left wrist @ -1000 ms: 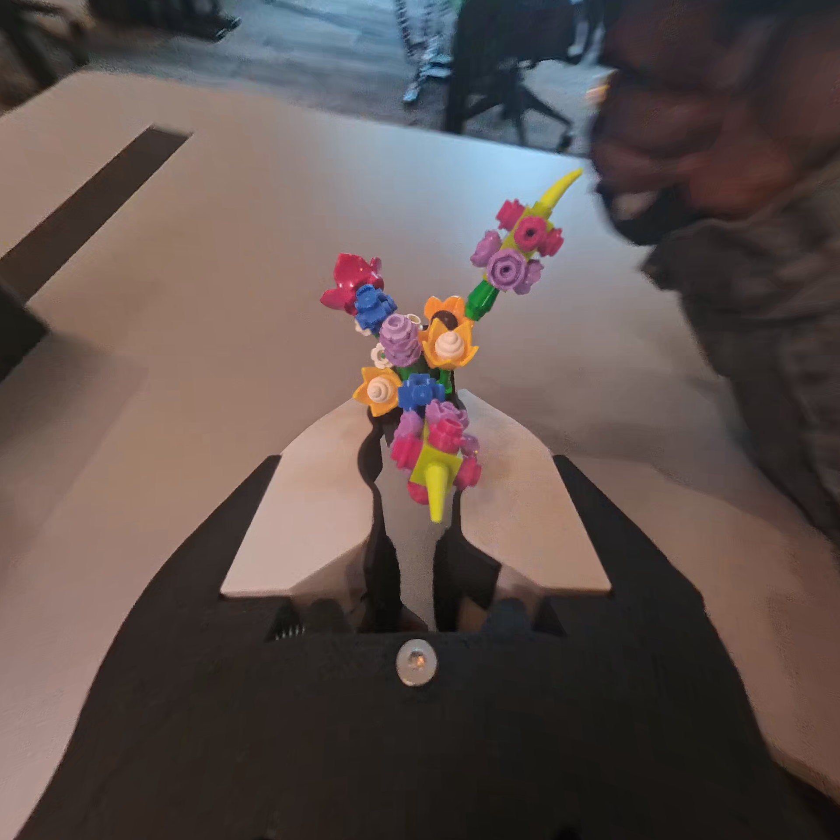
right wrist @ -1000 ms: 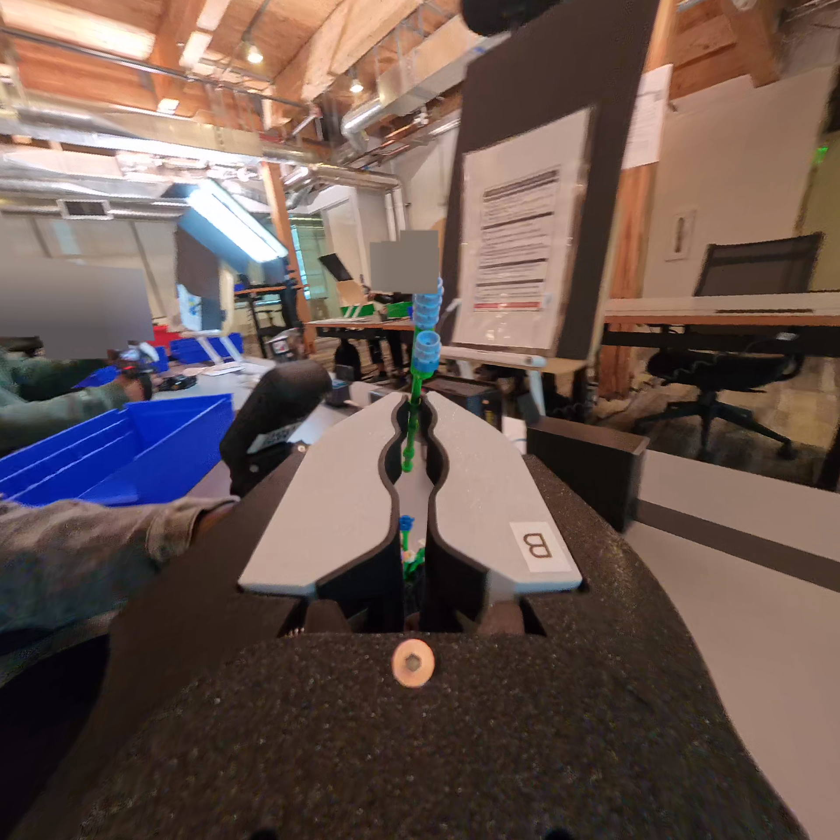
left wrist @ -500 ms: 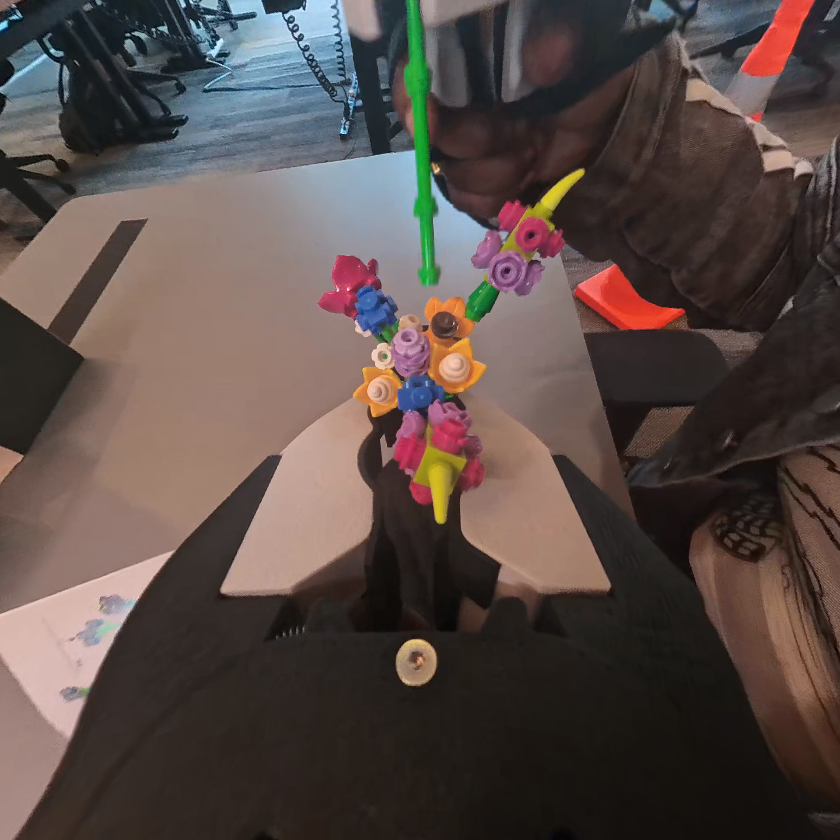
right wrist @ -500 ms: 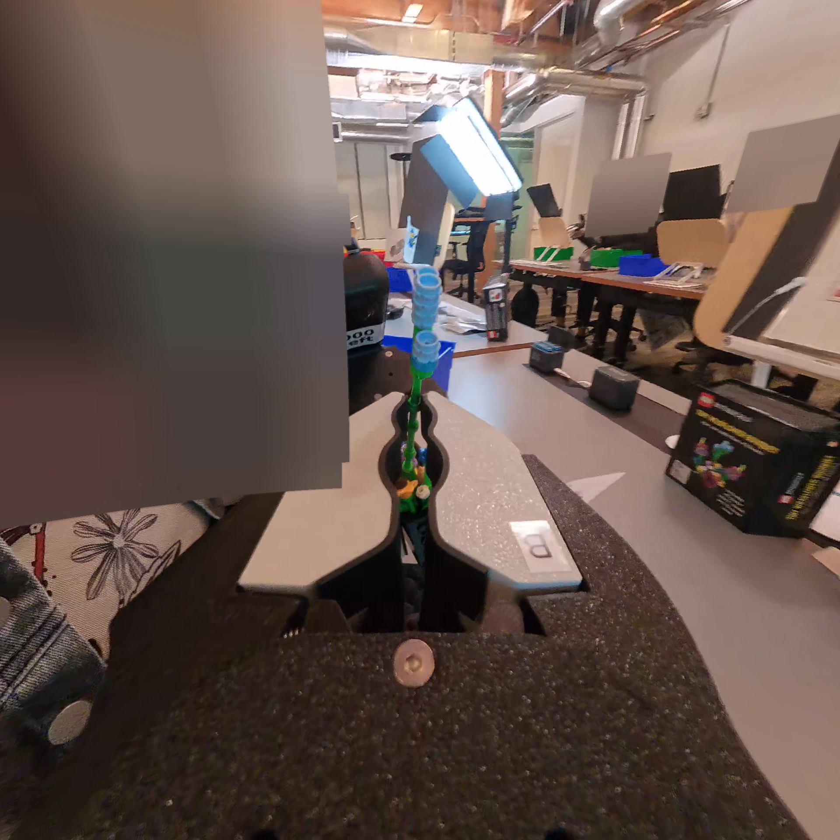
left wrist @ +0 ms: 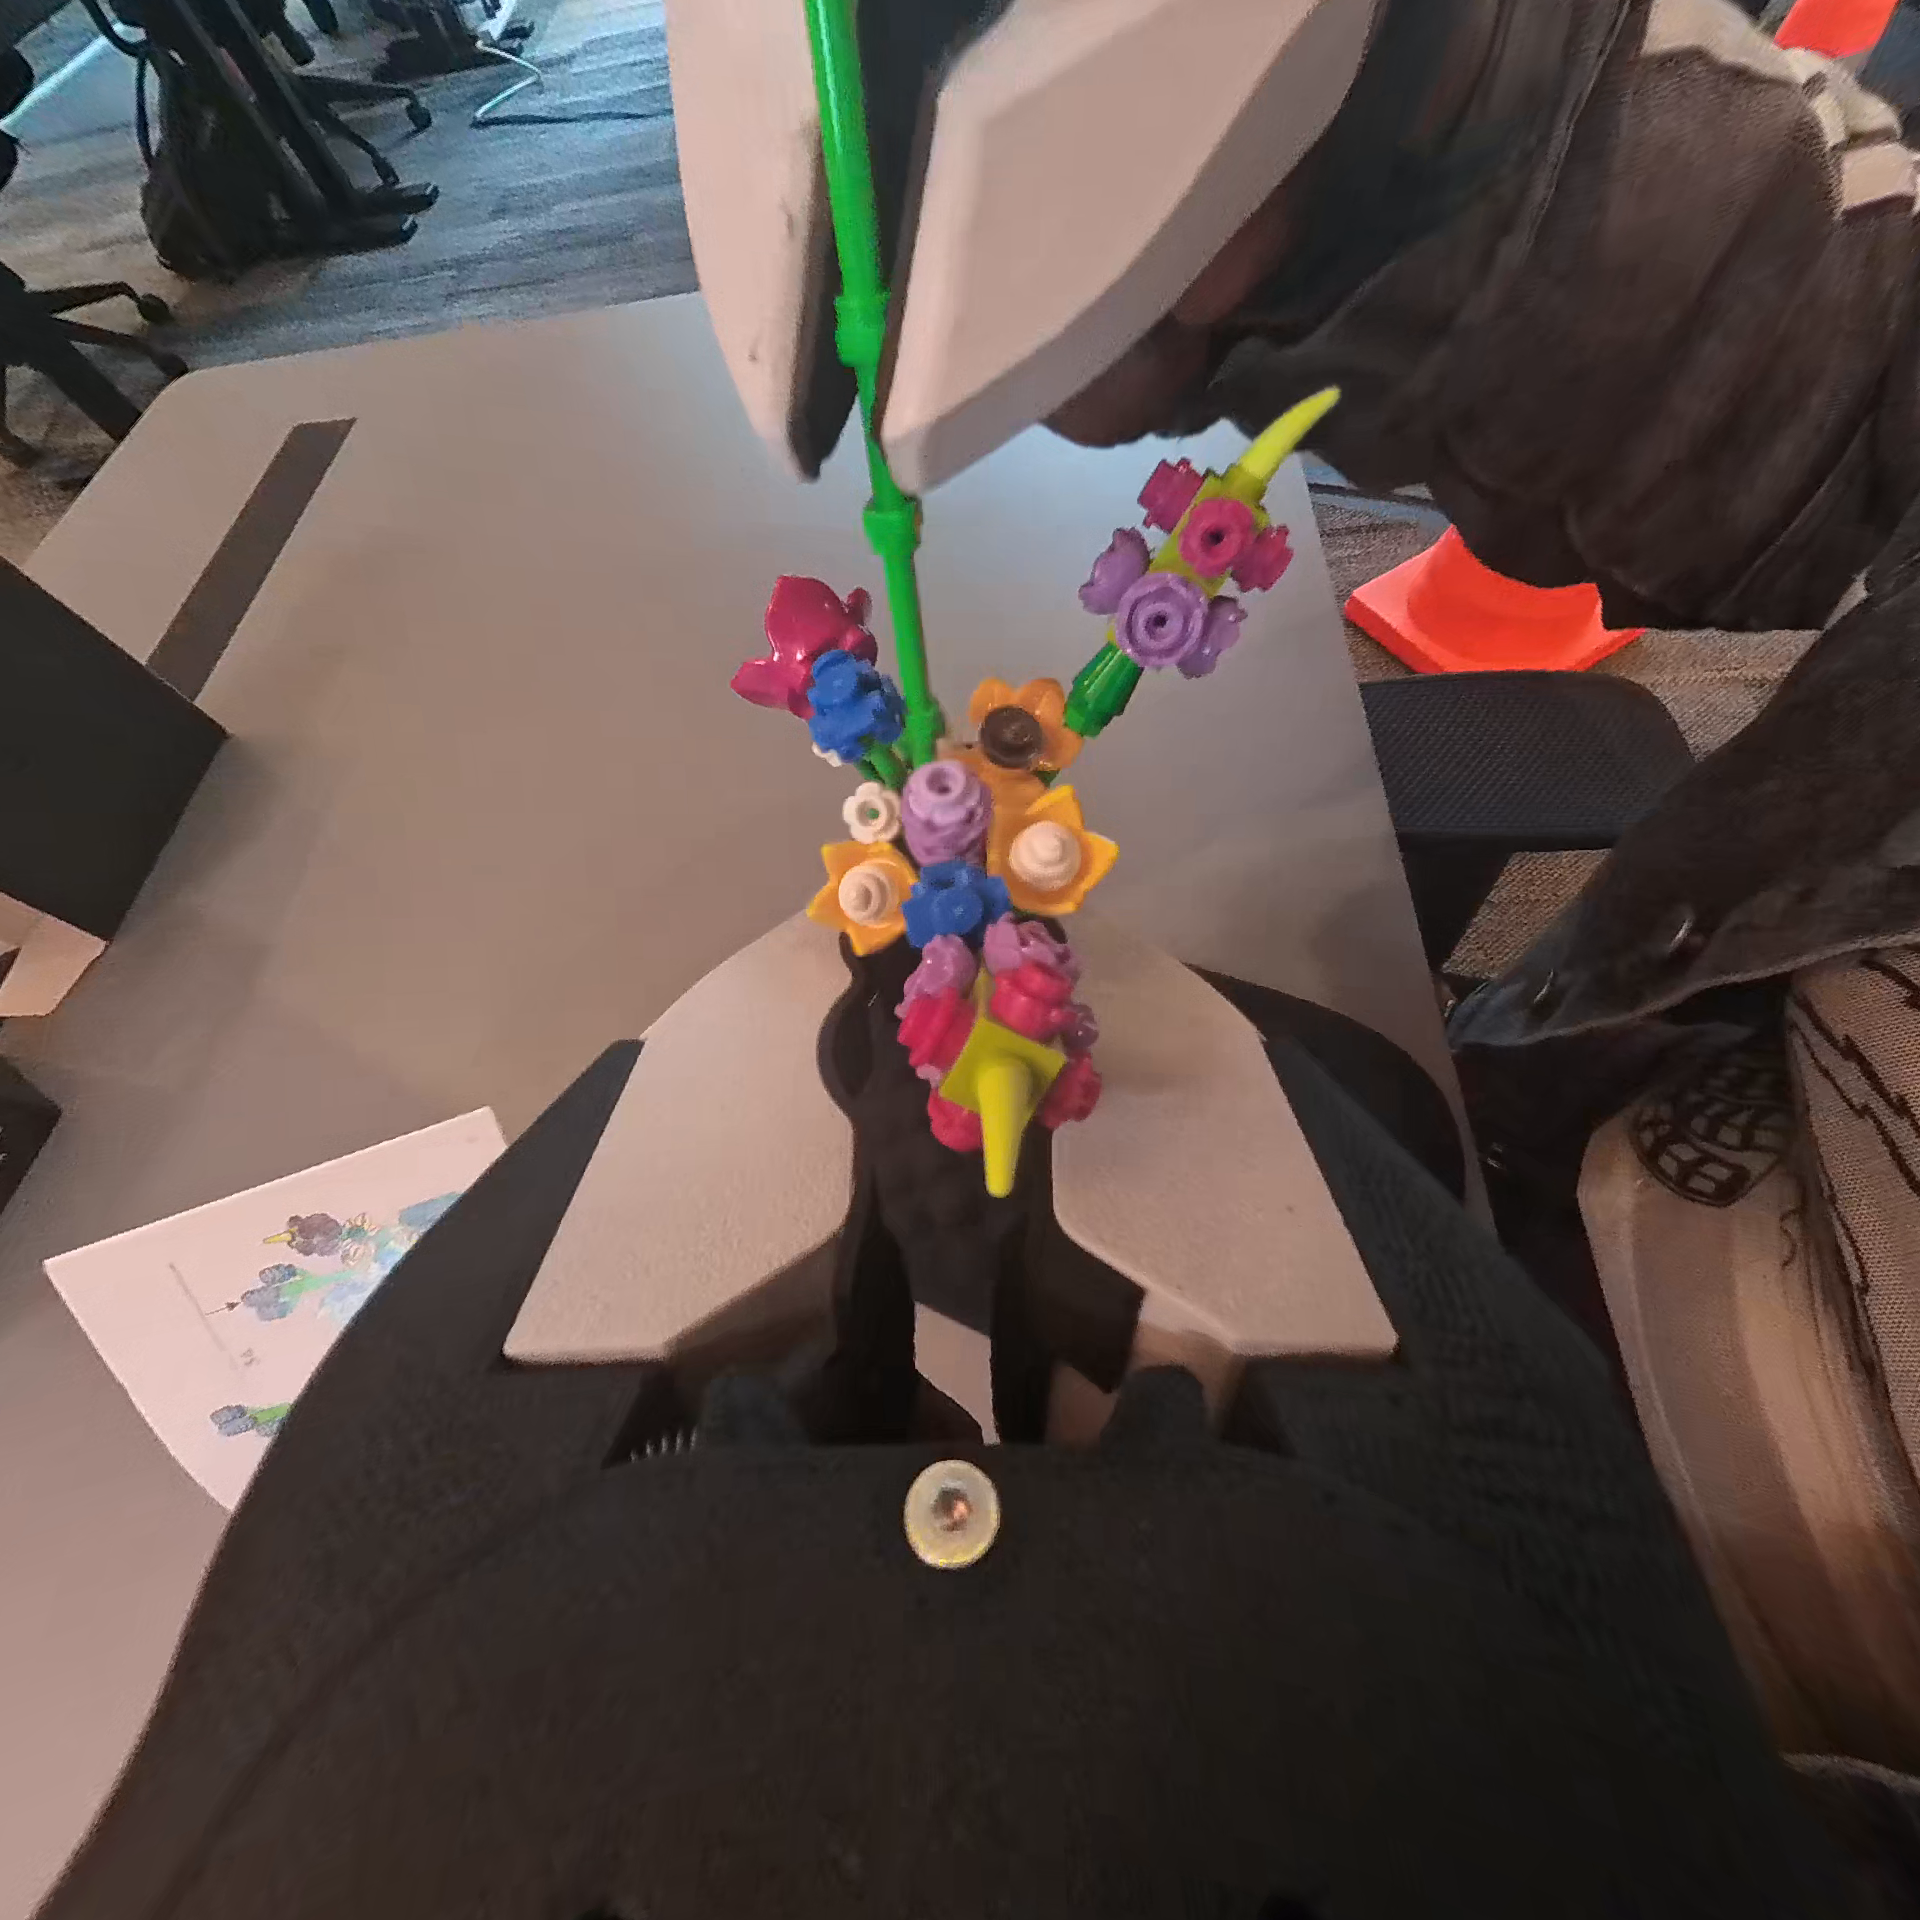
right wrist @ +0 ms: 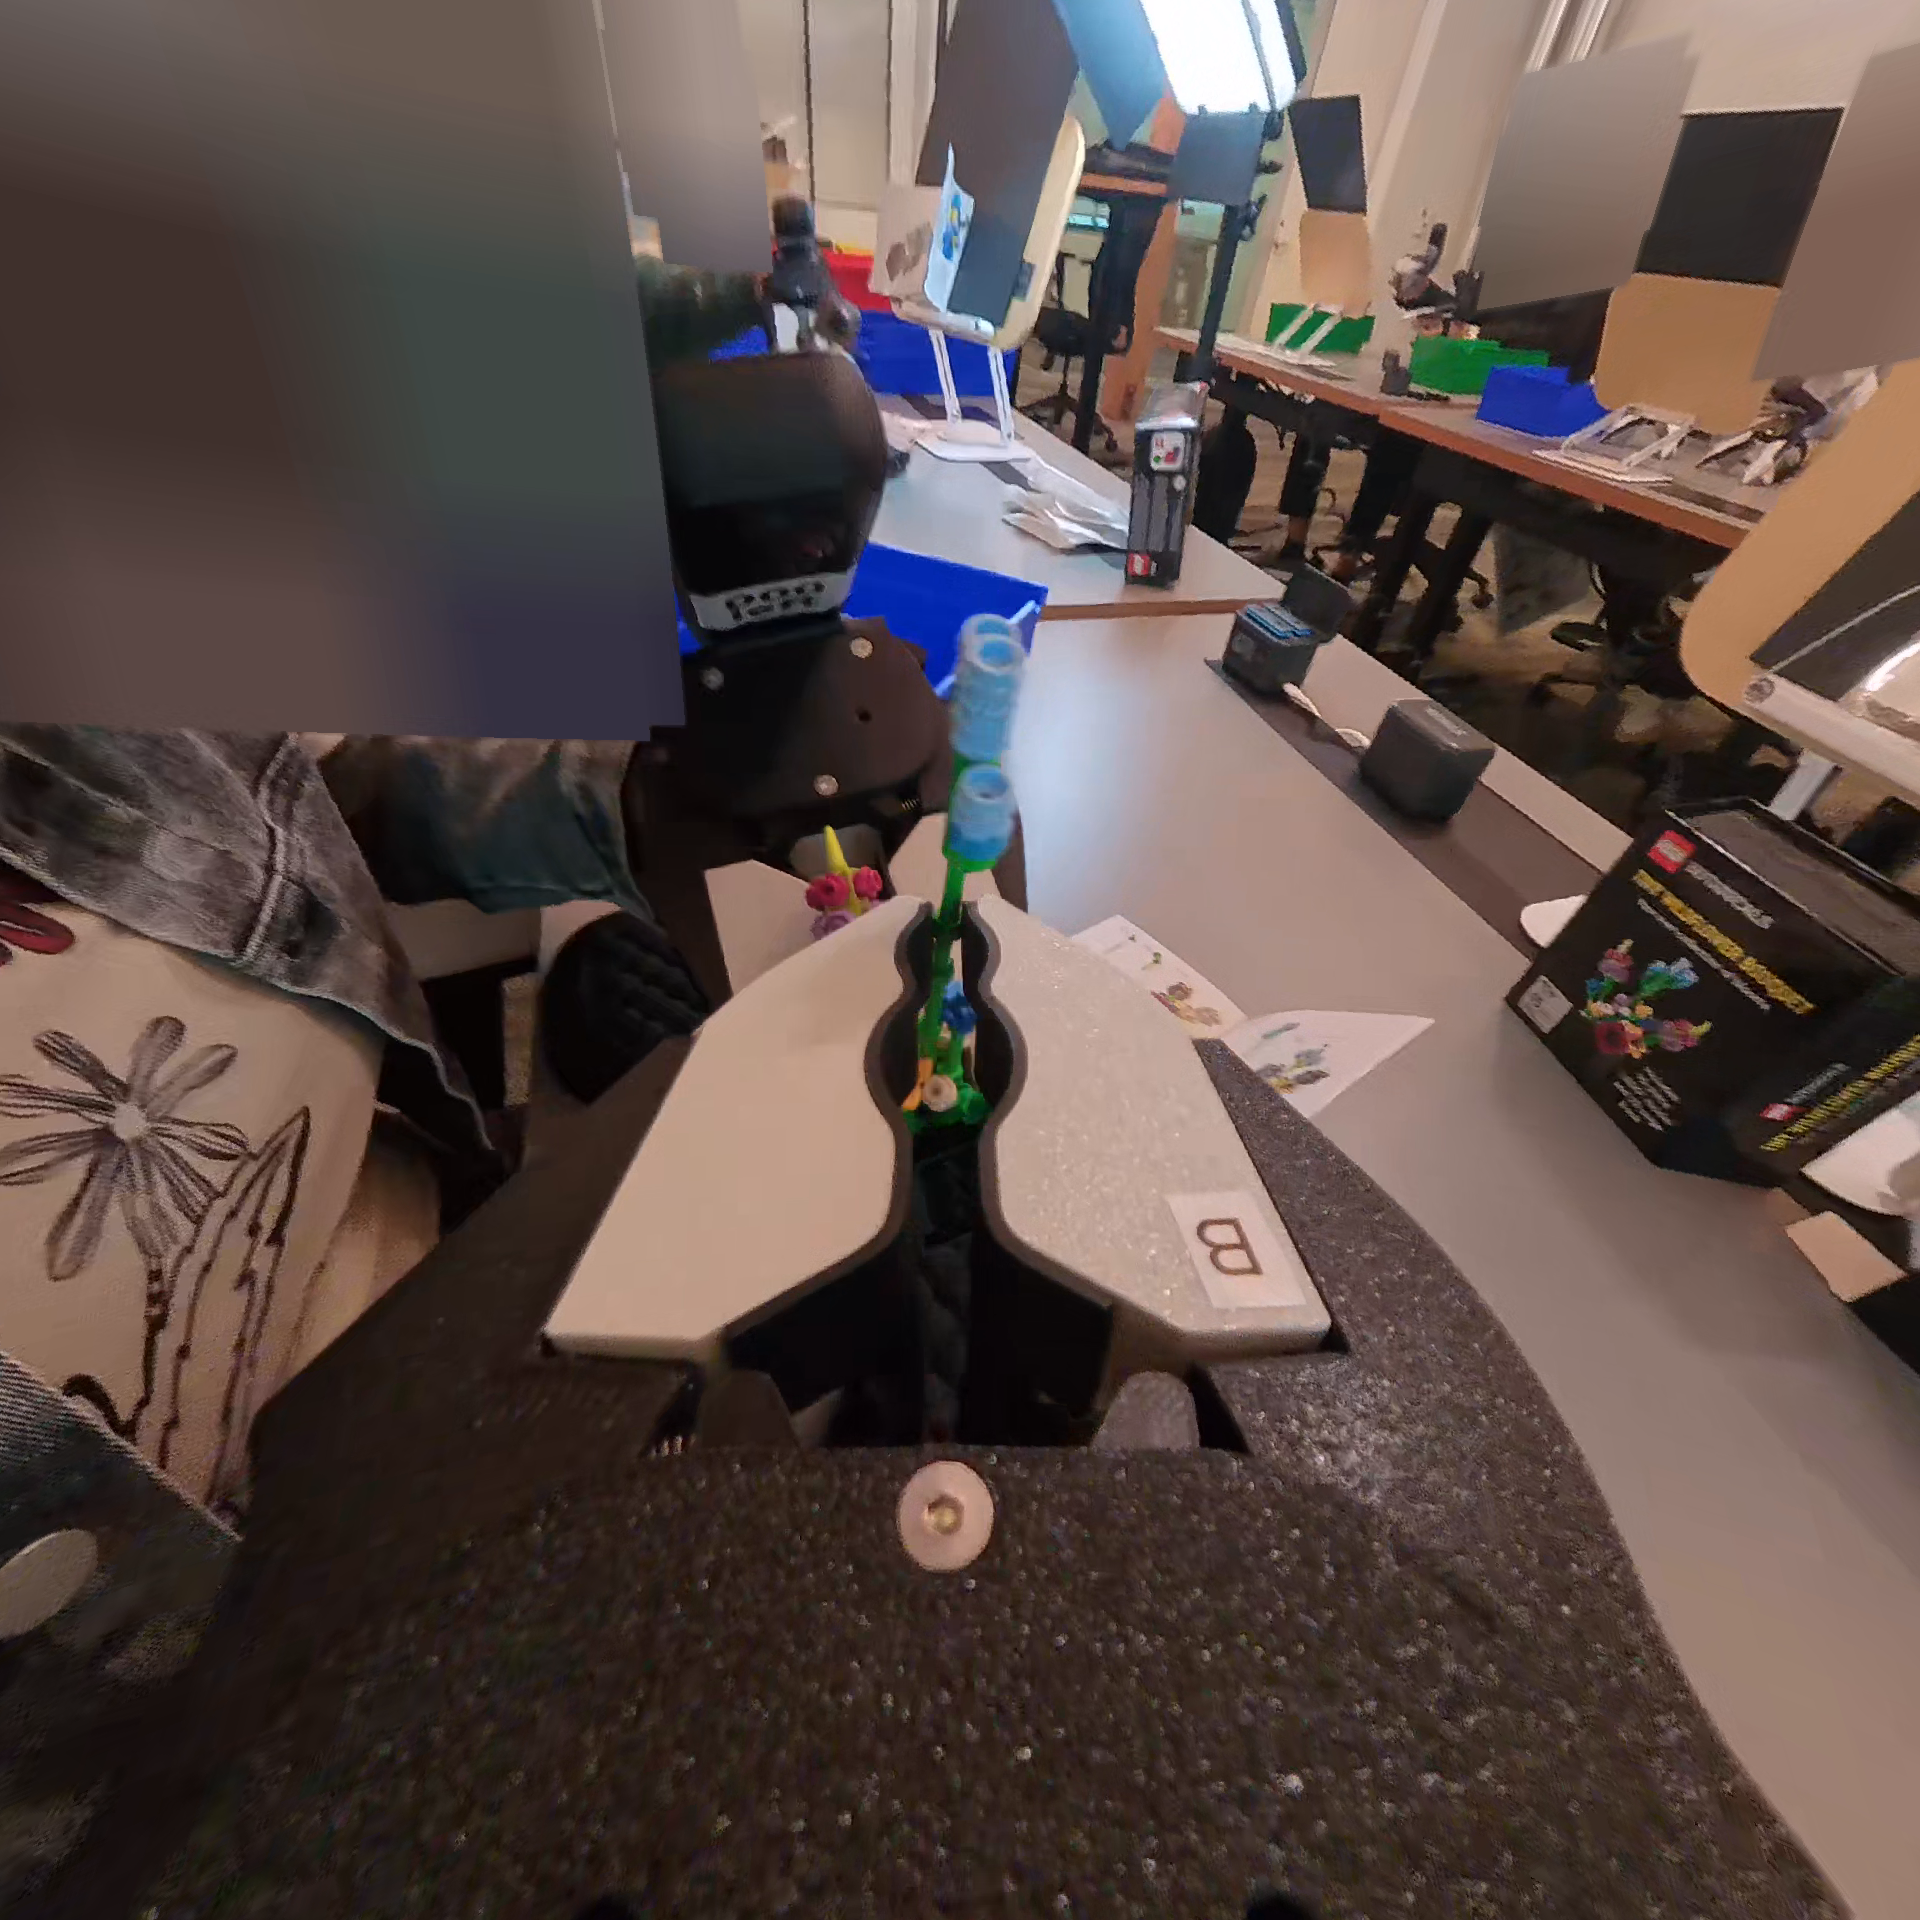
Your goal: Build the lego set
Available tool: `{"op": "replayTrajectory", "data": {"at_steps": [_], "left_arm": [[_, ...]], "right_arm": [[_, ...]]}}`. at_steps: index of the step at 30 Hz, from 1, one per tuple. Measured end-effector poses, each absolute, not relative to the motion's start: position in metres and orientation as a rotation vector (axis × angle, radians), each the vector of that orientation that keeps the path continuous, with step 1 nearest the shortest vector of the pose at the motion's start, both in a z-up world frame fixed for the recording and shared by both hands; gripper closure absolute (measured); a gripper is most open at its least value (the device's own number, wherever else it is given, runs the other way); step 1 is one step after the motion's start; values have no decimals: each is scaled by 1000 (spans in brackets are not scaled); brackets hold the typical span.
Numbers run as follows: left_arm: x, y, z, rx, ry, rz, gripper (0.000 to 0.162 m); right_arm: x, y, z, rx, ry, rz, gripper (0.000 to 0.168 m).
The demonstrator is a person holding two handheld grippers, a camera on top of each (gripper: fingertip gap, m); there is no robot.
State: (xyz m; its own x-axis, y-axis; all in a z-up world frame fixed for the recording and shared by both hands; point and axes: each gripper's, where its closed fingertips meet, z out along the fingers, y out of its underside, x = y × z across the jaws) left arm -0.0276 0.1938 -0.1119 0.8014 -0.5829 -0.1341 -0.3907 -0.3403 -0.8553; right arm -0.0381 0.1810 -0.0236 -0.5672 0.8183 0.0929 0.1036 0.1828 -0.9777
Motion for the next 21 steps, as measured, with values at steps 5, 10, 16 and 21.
{"op": "replayTrajectory", "data": {"at_steps": [5,10,16,21], "left_arm": [[-29,193,-111,-1977,723,-247,134],[-32,192,-119,-2025,727,-254,134],[-32,190,-123,-2049,715,-310,134],[-30,190,-125,-2060,688,-421,134]], "right_arm": [[-41,177,-33,-888,-1899,1388,163],[-45,176,-42,-940,-2022,1292,163],[-45,175,-49,-944,-2180,1112,163],[-50,175,-56,-968,-2242,1098,163]]}}
